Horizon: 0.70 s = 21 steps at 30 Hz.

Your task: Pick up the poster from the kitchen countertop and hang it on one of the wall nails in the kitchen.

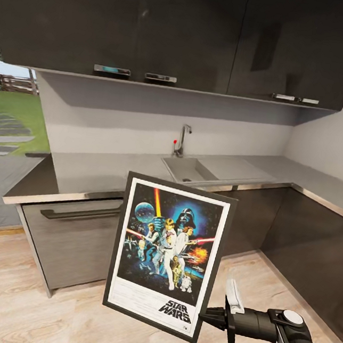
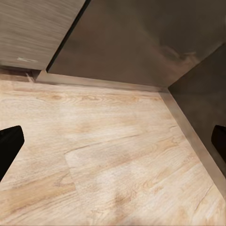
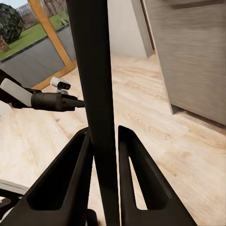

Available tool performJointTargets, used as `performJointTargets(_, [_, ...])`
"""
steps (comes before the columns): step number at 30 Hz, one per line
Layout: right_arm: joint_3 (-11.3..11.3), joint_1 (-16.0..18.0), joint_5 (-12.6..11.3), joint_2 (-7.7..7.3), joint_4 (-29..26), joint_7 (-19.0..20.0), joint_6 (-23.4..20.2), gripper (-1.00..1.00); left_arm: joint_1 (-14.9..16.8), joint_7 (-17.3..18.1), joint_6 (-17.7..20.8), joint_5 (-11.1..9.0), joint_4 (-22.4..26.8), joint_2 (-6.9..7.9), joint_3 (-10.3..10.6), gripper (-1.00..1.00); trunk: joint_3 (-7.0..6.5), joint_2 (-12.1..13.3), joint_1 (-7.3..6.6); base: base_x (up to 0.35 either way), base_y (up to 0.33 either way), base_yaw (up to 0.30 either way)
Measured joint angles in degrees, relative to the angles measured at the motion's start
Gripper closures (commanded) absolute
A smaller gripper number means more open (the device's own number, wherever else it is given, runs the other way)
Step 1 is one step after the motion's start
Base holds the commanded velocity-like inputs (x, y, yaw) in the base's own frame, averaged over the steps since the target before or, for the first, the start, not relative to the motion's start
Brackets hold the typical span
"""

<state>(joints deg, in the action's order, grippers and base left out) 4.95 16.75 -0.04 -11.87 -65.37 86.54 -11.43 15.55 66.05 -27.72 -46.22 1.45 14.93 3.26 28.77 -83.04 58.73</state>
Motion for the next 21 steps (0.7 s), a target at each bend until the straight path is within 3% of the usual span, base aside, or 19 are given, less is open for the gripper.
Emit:
performJointTargets(5, [0.0, 0.0, 0.0, 0.08, 0.2, -0.3, 0.0, 1.0, 0.0, 0.0, 0.0, 0.0, 0.0, 0.0, 0.0, -1.0, 0.11, 0.0, 0.0, 0.0, 0.0, 0.0])
performJointTargets(21, [-0.3, 0.0, -0.1, 0.26, 0.4, -0.5, 0.0, 1.0, 0.0, -0.1, 0.1, 0.0, 0.1, -0.03, 0.0, -1.0, -2.74, 6.4, -3.51, 0.0, 0.0, 0.0])
